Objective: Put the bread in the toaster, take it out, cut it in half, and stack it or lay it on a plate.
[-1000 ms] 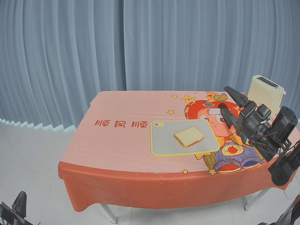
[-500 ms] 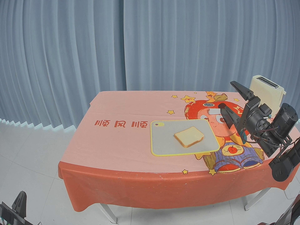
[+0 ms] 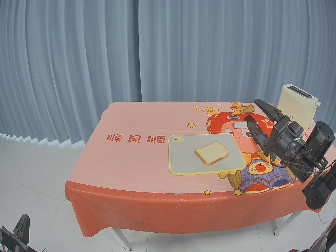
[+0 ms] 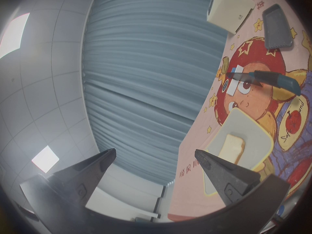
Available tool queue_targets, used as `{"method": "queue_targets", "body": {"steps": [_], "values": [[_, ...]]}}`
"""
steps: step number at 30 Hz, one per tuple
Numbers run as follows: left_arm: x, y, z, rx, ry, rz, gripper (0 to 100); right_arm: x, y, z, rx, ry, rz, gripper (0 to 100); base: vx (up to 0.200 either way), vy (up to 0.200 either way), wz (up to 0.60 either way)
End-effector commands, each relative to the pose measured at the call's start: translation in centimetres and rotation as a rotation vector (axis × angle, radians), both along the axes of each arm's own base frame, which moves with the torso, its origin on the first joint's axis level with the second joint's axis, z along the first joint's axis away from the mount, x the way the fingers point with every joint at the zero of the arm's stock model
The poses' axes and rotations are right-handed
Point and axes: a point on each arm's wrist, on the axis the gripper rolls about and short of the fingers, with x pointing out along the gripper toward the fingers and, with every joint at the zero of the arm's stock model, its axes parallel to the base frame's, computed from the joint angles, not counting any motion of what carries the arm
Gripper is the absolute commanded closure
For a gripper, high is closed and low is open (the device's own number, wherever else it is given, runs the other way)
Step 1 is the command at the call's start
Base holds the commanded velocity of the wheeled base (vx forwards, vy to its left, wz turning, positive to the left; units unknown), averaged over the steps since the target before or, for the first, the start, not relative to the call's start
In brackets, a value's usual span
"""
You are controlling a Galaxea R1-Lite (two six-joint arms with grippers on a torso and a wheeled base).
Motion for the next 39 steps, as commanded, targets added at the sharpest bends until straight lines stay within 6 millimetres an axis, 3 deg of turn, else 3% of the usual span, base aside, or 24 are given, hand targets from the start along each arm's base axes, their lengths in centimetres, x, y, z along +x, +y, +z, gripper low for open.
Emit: {"method": "queue_targets", "body": {"steps": [1, 11, 19, 39], "values": [[0.0, 0.0, -0.5, 0.000, 0.002, 0.000, 100, -1.3, 0.0, 0.4, -0.022, -0.024, 0.043, 0, 0.000, 0.000, 0.00], [0.0, 0.0, -0.5, 0.000, 0.001, 0.000, 100, -1.5, -0.4, 0.9, -0.014, -0.044, 0.034, 0, 0.000, 0.000, 0.00], [0.0, 0.0, -0.5, 0.000, 0.001, 0.000, 100, -1.7, -2.8, 1.1, -0.045, -0.061, 0.037, 0, 0.000, 0.000, 0.00], [0.0, 0.0, -0.5, 0.000, 0.002, 0.000, 100, -1.9, -2.8, 0.5, -0.250, -0.138, 0.021, 0, 0.000, 0.000, 0.00]]}}
